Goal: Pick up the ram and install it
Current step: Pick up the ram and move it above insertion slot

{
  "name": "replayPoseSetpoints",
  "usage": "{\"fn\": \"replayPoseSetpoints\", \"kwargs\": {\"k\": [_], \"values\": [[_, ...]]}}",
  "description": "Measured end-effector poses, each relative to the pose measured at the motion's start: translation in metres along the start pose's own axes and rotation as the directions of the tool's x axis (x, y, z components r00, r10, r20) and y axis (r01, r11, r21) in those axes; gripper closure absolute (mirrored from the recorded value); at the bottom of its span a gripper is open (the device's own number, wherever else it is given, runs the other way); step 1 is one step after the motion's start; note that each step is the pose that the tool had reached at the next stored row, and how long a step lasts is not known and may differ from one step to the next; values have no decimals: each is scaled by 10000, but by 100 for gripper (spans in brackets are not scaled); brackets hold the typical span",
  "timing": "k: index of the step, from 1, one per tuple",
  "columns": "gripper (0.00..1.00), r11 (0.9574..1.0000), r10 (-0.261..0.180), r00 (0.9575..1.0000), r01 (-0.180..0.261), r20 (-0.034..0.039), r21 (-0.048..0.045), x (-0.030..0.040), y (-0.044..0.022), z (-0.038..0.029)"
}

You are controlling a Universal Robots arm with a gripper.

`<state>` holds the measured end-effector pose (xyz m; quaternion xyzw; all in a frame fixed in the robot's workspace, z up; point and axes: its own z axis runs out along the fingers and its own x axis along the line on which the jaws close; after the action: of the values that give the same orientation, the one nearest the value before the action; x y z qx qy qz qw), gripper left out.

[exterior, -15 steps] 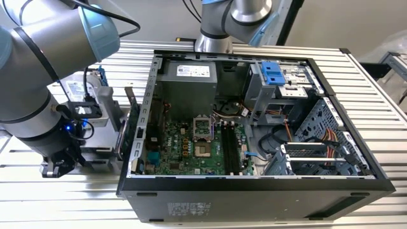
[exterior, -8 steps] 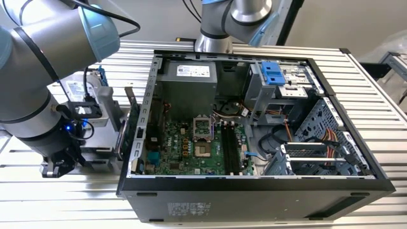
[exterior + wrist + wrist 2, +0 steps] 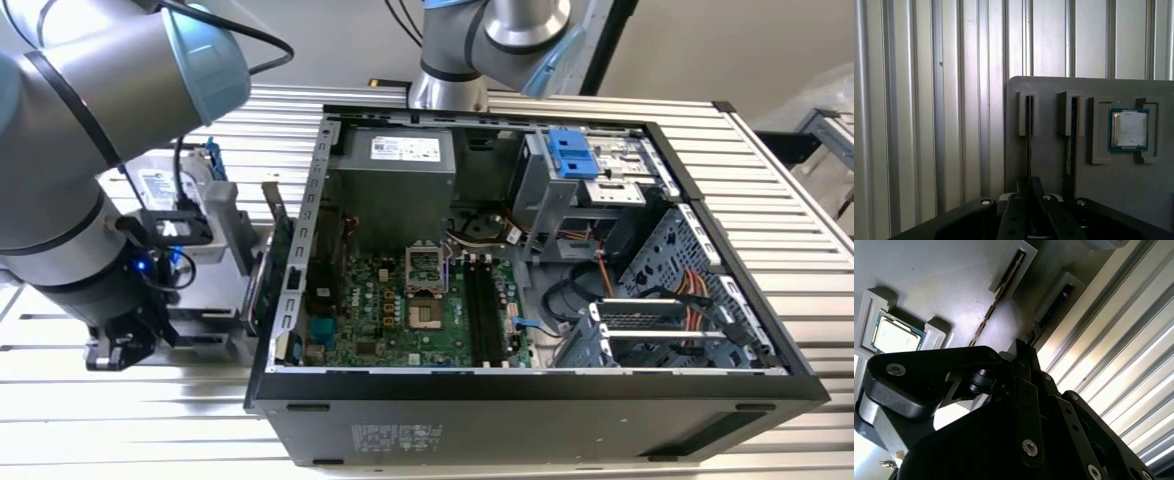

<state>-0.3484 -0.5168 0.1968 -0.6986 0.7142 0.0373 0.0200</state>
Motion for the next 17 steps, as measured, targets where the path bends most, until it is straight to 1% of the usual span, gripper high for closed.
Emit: {"fn": "replayPoseSetpoints", "kwargs": {"k": [11,17], "values": [[100,10000,0,10000,0,-1,0,-8,8,-98],[100,10000,-1,10000,1,0,0,-11,9,-141]]}}
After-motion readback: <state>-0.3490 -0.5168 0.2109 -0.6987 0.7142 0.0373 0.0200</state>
